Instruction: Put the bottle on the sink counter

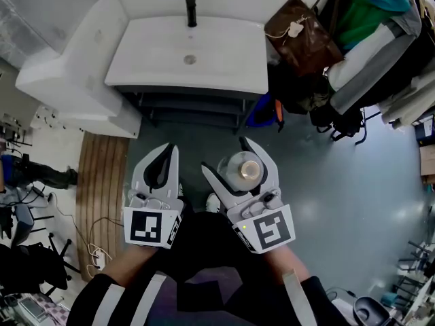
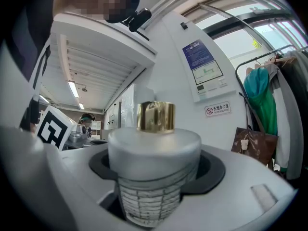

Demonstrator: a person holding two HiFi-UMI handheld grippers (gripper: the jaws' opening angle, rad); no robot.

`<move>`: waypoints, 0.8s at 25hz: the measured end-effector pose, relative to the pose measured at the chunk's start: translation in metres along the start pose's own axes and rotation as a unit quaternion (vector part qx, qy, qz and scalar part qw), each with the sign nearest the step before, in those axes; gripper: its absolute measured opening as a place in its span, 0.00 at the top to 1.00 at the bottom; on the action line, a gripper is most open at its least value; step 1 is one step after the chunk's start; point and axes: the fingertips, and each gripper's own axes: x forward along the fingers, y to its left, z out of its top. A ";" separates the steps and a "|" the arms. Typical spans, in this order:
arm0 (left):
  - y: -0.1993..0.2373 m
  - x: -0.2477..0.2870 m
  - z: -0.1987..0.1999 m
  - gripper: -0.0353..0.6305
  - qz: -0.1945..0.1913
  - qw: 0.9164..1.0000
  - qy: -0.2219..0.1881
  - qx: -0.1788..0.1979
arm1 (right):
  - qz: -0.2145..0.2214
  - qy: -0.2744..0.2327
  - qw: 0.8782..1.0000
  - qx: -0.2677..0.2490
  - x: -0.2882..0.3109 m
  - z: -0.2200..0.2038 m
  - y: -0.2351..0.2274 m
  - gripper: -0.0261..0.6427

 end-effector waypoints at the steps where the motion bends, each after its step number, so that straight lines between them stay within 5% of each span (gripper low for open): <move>1: -0.001 0.001 0.001 0.95 0.001 1.000 -0.001 0.000 | 0.001 -0.001 1.000 0.000 0.001 0.001 -0.001 0.45; 20: 0.013 0.084 0.018 0.95 -0.037 0.999 -0.008 0.000 | -0.036 0.011 0.999 -0.010 0.056 -0.003 -0.058 0.45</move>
